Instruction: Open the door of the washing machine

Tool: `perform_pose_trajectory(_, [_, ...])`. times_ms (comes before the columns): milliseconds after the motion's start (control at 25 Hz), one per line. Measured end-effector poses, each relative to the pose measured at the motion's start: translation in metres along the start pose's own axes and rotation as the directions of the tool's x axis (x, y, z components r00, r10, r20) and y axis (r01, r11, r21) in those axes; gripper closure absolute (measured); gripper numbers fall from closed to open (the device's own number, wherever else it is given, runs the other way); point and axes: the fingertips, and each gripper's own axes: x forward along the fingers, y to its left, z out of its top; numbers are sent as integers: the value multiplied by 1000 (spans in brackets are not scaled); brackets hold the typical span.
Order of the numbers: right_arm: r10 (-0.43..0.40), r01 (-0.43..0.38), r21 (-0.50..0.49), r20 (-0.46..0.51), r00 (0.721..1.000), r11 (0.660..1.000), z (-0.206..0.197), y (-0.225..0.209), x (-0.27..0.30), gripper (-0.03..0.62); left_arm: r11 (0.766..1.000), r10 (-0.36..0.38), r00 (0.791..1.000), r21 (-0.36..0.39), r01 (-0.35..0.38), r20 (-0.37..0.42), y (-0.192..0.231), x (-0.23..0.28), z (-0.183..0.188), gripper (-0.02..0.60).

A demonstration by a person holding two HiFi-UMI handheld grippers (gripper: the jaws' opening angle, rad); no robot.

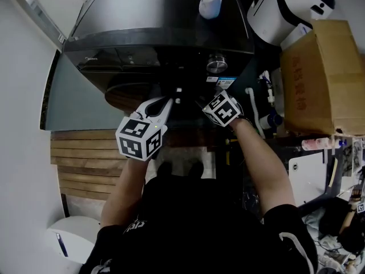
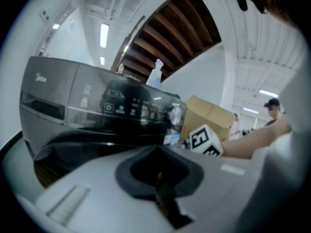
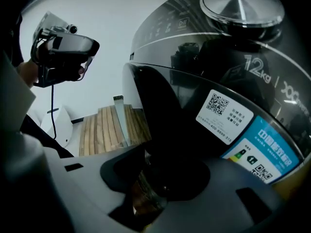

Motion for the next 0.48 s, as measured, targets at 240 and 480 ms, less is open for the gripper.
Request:
perform_pose_trajectory(240, [-32,32,14,3,999,999,0,1,0,461,1000,-16,1000,-13,16,-12,2,0,-8,572])
perform_pose_trajectory(480, [-12,12,-5,-36,999,1000,-1,0,-1,476,999,-35,999,-21,35,-22,0,1,-15,572])
